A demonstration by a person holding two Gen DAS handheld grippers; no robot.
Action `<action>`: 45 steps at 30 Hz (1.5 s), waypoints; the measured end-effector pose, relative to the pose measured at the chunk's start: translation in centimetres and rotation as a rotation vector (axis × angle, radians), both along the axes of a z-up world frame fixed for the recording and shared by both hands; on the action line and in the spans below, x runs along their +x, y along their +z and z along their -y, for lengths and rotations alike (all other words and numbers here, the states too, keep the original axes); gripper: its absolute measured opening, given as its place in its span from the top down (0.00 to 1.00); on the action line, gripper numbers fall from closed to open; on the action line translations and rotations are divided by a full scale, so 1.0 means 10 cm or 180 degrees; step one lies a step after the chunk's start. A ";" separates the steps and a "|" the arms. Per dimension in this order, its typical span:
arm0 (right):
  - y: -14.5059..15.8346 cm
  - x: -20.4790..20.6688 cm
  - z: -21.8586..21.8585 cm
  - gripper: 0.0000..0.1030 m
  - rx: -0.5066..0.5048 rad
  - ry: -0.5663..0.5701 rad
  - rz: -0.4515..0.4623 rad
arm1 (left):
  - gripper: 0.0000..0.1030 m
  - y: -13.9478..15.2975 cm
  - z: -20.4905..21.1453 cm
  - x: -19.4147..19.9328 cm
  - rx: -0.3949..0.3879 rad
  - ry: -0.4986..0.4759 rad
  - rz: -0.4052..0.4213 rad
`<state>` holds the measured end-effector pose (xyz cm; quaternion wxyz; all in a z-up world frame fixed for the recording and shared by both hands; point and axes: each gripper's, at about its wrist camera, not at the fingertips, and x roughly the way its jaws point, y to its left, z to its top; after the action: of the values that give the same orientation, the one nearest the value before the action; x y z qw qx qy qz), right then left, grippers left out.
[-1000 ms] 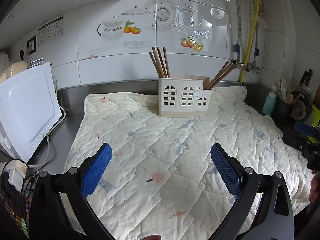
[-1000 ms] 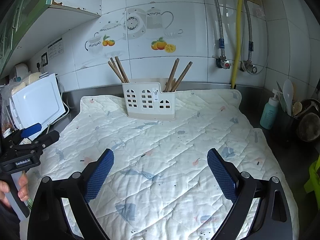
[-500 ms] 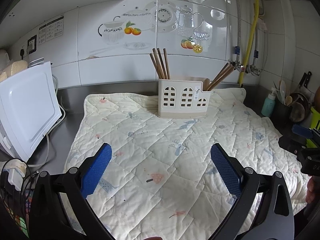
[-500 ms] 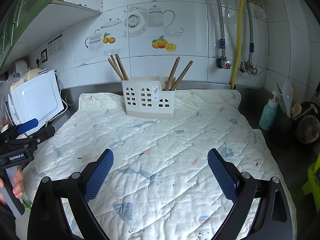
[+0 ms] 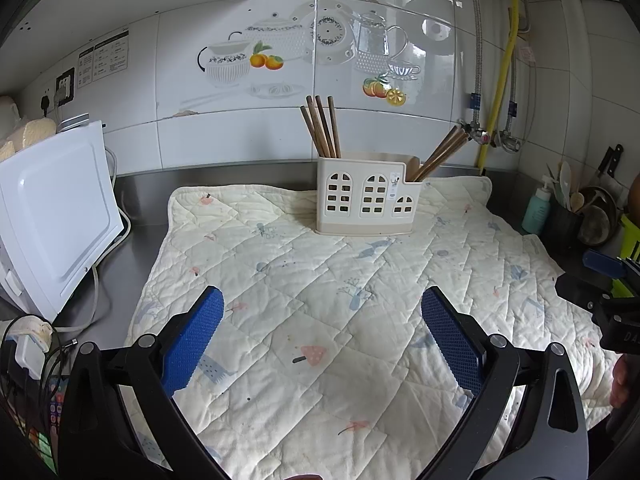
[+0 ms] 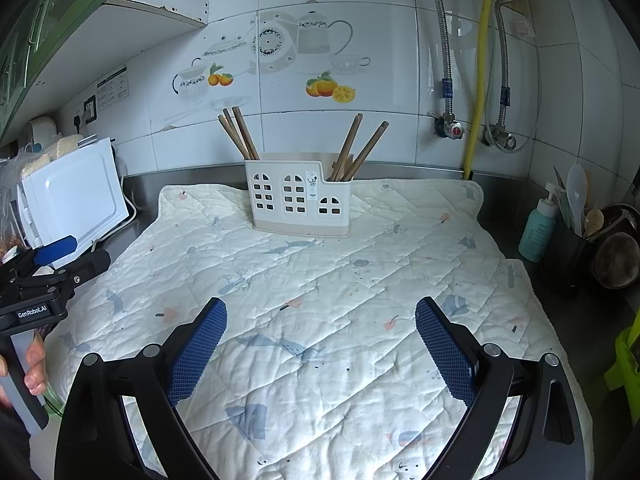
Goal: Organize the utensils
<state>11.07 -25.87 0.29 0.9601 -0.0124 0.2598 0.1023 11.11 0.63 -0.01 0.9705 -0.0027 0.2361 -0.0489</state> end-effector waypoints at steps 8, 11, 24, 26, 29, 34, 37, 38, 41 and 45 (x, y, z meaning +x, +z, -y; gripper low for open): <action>0.00 0.00 -0.01 0.11 -0.0010 0.0011 0.0001 | 0.05 -0.03 0.00 -0.01 -0.0012 0.0000 -0.0020; 0.00 0.00 -0.01 0.11 -0.0013 0.0007 0.0000 | 0.05 -0.03 0.01 -0.01 -0.0009 0.0003 -0.0021; -0.03 0.02 -0.02 0.11 -0.0011 0.0021 -0.0015 | 0.05 -0.04 0.00 0.00 -0.0021 -0.0002 -0.0019; -0.03 0.02 -0.02 0.11 -0.0010 0.0025 -0.0016 | 0.05 -0.04 0.00 0.00 -0.0020 0.0002 -0.0025; -0.03 0.02 -0.02 0.11 -0.0006 0.0027 -0.0016 | 0.05 -0.05 0.00 0.01 -0.0019 0.0010 -0.0025; -0.04 0.02 -0.03 0.11 -0.0007 0.0029 -0.0018 | 0.05 -0.05 -0.01 0.00 -0.0029 0.0017 -0.0026; -0.04 0.02 -0.03 0.11 -0.0012 0.0029 -0.0016 | 0.05 -0.06 -0.01 0.01 -0.0030 0.0025 -0.0033; -0.04 0.02 -0.03 0.11 -0.0007 0.0029 -0.0018 | 0.05 -0.06 -0.01 0.01 -0.0031 0.0024 -0.0033; -0.04 0.02 -0.03 0.11 -0.0007 0.0026 -0.0015 | 0.05 -0.06 -0.01 0.01 -0.0032 0.0029 -0.0031; -0.04 0.02 -0.03 0.11 -0.0010 0.0033 -0.0009 | 0.05 -0.06 -0.01 0.00 -0.0028 0.0033 -0.0032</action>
<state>11.25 -25.61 -0.13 0.9592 -0.0151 0.2613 0.1069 11.16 0.74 -0.60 0.9695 -0.0084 0.2408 -0.0449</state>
